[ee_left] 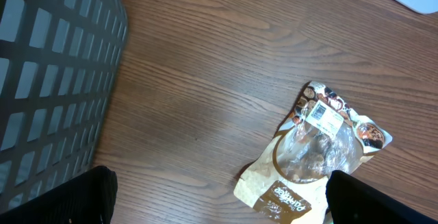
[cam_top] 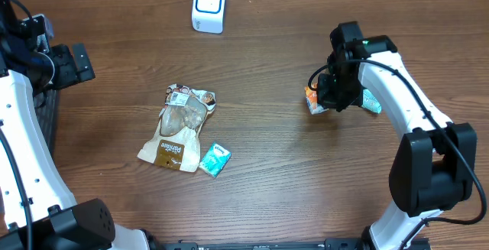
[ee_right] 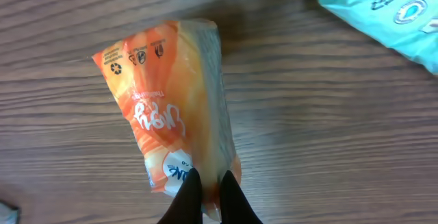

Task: Scan the item barcode
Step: 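Carry the orange box right and release it beside the bottle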

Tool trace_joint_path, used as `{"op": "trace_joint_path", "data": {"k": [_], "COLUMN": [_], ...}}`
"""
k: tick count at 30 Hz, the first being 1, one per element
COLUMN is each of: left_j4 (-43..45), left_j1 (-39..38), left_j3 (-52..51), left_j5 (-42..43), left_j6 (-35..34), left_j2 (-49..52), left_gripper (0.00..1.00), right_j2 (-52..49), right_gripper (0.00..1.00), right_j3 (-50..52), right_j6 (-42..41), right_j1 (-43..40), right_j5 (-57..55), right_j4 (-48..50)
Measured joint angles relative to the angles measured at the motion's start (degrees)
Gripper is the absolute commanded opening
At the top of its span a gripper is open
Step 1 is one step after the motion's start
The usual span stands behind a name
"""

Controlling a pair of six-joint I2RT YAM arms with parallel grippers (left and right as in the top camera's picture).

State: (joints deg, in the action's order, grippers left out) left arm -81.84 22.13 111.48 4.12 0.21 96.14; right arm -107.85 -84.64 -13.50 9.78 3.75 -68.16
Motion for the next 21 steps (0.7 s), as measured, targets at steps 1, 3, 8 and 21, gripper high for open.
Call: {"op": "trace_joint_path", "data": {"k": [1,3,8,21], "left_j4": [0.0,0.0,0.0,0.0], "left_j1": [0.0,0.0,0.0,0.0], "left_j3": [0.0,0.0,0.0,0.0], "left_j5": [0.0,0.0,0.0,0.0], "left_j6": [0.0,0.0,0.0,0.0], "left_j2": [0.0,0.0,0.0,0.0], "left_gripper": [1.0,1.0,1.0,1.0], "right_j2": [0.0,0.0,0.0,0.0], "right_gripper": [0.04,0.04,0.04,0.69], "right_j3": [0.1,0.1,0.1,4.1], "right_j6": [0.0,0.0,0.0,0.0], "right_j1": [0.0,0.0,-0.9,-1.9], "right_j5": [-0.4,-1.2,-2.1,-4.2], "right_j4": [0.1,0.8,3.0,5.1]}}
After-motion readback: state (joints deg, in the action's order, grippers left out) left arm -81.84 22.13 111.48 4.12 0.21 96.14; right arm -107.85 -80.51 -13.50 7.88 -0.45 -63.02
